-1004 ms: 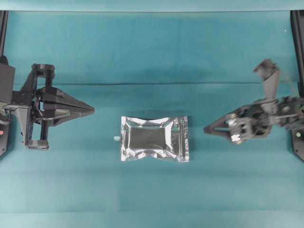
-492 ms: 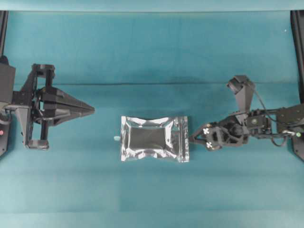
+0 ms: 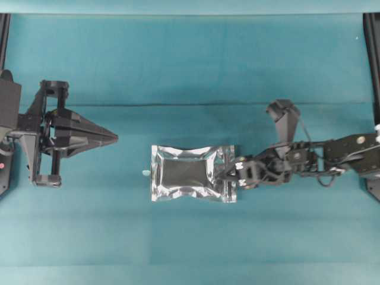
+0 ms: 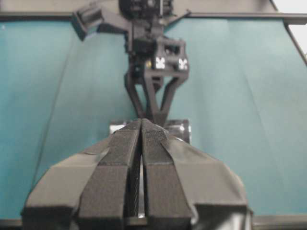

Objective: Hand over the silver zip bag and make it stand upright.
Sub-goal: 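Grasp the right edge of the silver zip bag with the right gripper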

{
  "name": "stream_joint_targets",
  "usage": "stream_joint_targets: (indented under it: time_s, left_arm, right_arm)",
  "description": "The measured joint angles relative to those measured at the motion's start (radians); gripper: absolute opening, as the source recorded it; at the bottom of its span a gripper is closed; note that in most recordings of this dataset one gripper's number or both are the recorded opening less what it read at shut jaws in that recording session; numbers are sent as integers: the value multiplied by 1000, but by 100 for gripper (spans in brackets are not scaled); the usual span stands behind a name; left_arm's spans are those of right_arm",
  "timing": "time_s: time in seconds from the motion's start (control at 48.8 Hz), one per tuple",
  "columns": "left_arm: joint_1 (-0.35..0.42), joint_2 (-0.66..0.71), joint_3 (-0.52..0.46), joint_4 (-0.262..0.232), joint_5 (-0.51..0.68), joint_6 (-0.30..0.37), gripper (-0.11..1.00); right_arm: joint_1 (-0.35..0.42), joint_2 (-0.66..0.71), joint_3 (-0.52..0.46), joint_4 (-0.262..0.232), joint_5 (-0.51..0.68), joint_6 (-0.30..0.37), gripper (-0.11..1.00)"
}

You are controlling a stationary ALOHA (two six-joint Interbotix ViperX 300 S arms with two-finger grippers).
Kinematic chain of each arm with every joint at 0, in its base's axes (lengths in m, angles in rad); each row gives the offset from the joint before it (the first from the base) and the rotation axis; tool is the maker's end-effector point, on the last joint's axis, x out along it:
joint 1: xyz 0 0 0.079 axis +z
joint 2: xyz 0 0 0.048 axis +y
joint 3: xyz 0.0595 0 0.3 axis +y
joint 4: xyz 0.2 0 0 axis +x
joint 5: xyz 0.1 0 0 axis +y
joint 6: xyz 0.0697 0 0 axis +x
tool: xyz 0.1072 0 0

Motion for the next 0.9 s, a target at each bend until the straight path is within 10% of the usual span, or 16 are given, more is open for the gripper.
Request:
stream_joint_targets:
  time_s: [0.615,0.902]
  left_arm:
    - [0,-2,0,2,0,5,1]
    - [0,-2,0,0,0,3,1]
  right_arm:
    - [0,55,-48,0,-6,0,94]
    - [-17,69,-48,0,-29,-2,32]
